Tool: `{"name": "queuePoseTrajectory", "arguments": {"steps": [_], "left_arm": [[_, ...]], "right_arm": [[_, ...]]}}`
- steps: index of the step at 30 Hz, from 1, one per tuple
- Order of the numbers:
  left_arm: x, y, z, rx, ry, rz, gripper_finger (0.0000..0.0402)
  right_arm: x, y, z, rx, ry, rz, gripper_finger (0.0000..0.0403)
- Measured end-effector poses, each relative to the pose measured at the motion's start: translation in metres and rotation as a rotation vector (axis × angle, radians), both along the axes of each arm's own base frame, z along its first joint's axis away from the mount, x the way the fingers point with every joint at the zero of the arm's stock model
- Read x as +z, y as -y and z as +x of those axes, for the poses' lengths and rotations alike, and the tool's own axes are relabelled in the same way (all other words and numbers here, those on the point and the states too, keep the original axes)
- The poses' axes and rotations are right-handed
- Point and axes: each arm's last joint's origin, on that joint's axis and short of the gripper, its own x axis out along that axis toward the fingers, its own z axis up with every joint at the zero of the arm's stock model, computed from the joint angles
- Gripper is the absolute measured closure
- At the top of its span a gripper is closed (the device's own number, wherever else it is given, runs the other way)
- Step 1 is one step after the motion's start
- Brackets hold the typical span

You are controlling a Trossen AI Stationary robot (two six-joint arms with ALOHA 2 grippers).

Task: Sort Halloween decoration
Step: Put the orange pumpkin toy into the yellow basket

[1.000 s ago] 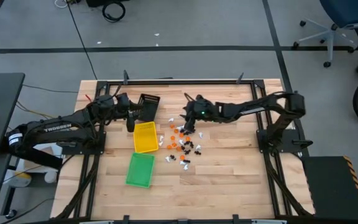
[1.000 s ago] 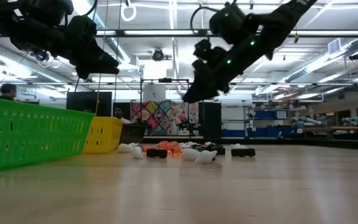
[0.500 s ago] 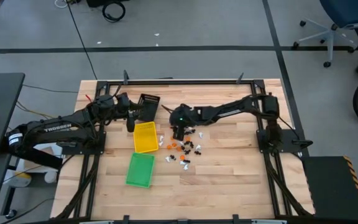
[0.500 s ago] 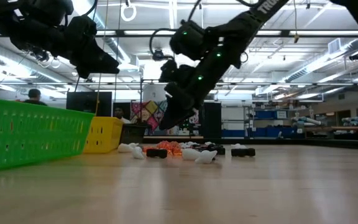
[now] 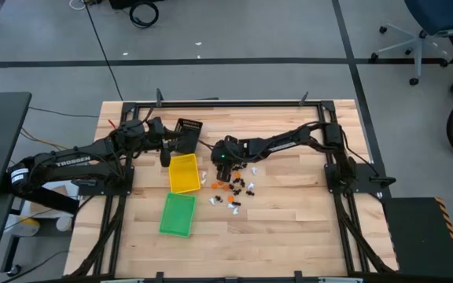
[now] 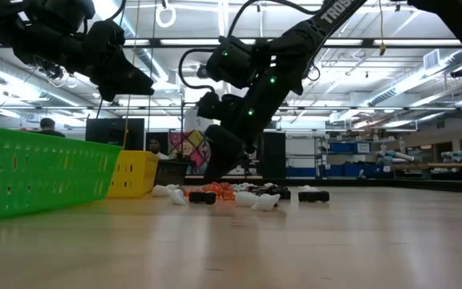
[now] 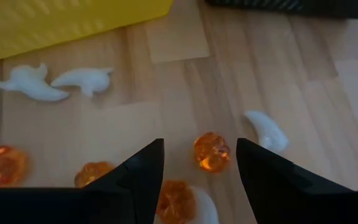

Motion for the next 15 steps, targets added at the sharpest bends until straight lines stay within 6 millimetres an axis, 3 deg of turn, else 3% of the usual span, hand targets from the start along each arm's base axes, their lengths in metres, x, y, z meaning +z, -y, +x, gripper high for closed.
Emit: {"name": "queuePoseTrajectory", "arguments": {"steps": [7,15], "left_arm": [[0.000,0.000,0.000,0.000,0.000,0.000,0.0260],[0.000,0.000,0.000,0.001,-0.003,-0.002,0.0260]], "right_arm": [[-0.017,0.001,0.006,0.019,0.003,-0.006,0.0199],[-0.020,0.002,0.006,0.013,-0.005,0.016,0.0218]]}}
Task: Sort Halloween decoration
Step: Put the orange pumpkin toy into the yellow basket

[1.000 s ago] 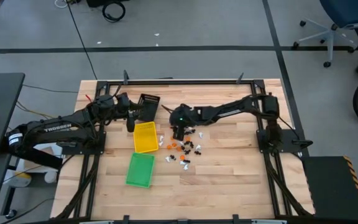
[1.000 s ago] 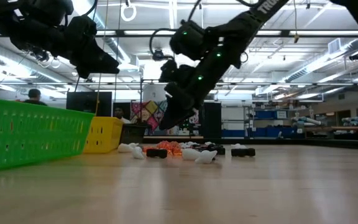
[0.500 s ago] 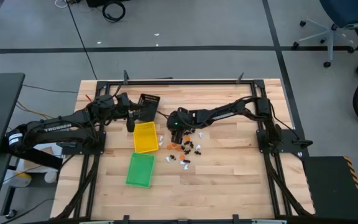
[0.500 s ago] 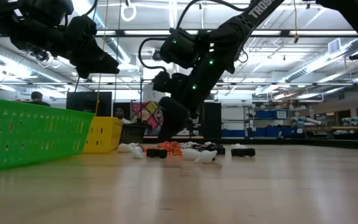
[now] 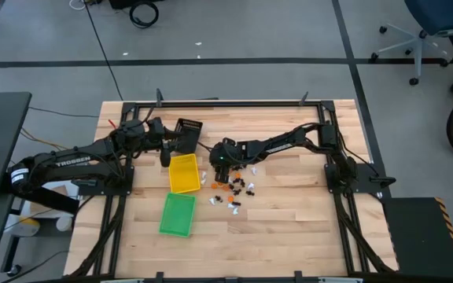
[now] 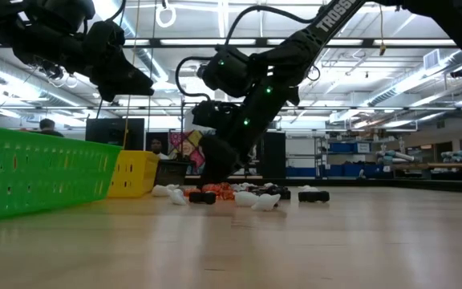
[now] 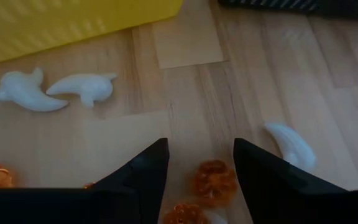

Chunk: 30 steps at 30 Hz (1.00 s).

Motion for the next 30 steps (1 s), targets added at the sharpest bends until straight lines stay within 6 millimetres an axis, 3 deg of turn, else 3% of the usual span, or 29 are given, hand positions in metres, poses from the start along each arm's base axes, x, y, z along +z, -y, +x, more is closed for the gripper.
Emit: {"name": "queuePoseTrajectory", "arguments": {"steps": [14,30], "left_arm": [[-0.001,0.000,0.000,0.001,-0.007,-0.006,0.0260],[-0.002,0.000,0.000,0.002,-0.015,-0.014,0.0260]], "right_arm": [[0.001,0.004,-0.006,0.001,-0.052,0.042,0.0288],[0.024,0.003,0.005,0.045,-0.118,0.013,0.0293]]}}
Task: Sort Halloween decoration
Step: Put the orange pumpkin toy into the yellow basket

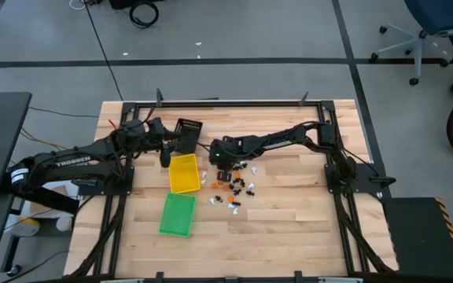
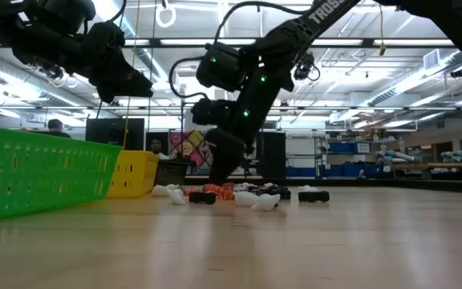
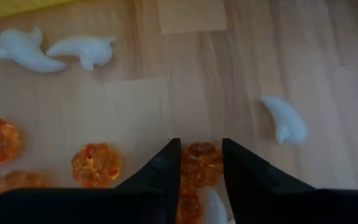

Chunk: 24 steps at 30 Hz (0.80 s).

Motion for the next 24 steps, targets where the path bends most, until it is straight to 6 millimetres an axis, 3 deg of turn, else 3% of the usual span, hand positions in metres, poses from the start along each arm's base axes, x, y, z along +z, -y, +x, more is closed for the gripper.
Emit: {"name": "queuePoseTrajectory", "arguments": {"steps": [5,12,18,24], "left_arm": [[-0.004,-0.002,-0.003,0.026,-0.061,-0.028,0.0260],[0.016,-0.008,-0.012,0.085,-0.184,-0.039,0.0260],[0.014,-0.008,-0.011,0.074,-0.130,0.008,0.0260],[-0.008,-0.007,-0.006,0.062,0.032,0.077,0.0260]], "right_arm": [[0.017,-0.002,0.012,0.015,0.074,-0.008,0.0293],[0.035,-0.007,0.025,0.086,0.211,0.042,0.0294],[0.043,-0.022,0.034,0.130,0.314,0.044,0.0294],[0.055,-0.036,0.044,0.201,0.475,0.069,0.0294]]}}
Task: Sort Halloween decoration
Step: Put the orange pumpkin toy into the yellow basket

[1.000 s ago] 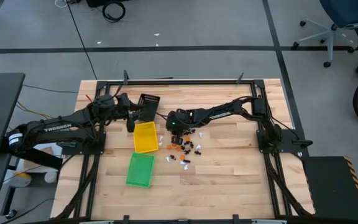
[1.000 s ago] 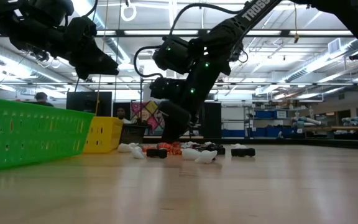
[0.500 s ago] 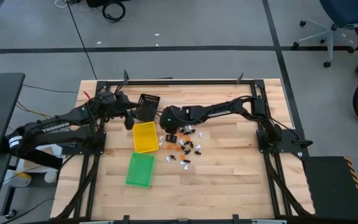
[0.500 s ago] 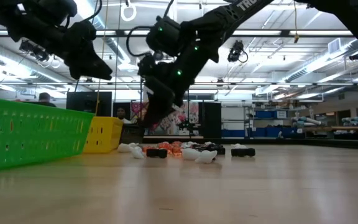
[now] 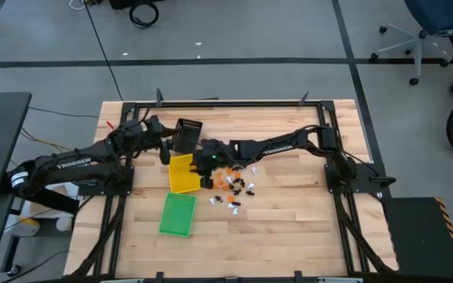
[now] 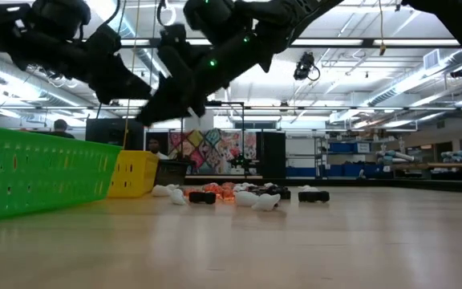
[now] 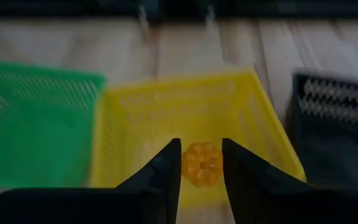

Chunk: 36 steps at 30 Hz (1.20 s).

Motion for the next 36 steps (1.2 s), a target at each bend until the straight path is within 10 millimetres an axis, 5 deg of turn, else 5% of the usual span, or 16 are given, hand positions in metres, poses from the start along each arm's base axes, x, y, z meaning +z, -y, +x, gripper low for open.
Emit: {"name": "queuePoseTrajectory", "arguments": {"steps": [15,26,36], "left_arm": [[0.020,0.007,-0.016,0.022,0.073,0.003,0.0260],[0.018,0.008,-0.016,0.016,0.067,-0.016,0.0260],[0.017,0.011,-0.015,-0.028,0.065,-0.042,0.0260]], "right_arm": [[-0.008,-0.013,0.009,0.026,0.078,-0.002,0.0288],[-0.009,-0.011,0.008,0.040,0.061,0.017,0.0231],[0.048,-0.021,-0.031,-0.079,-0.105,-0.104,0.0228]]}}
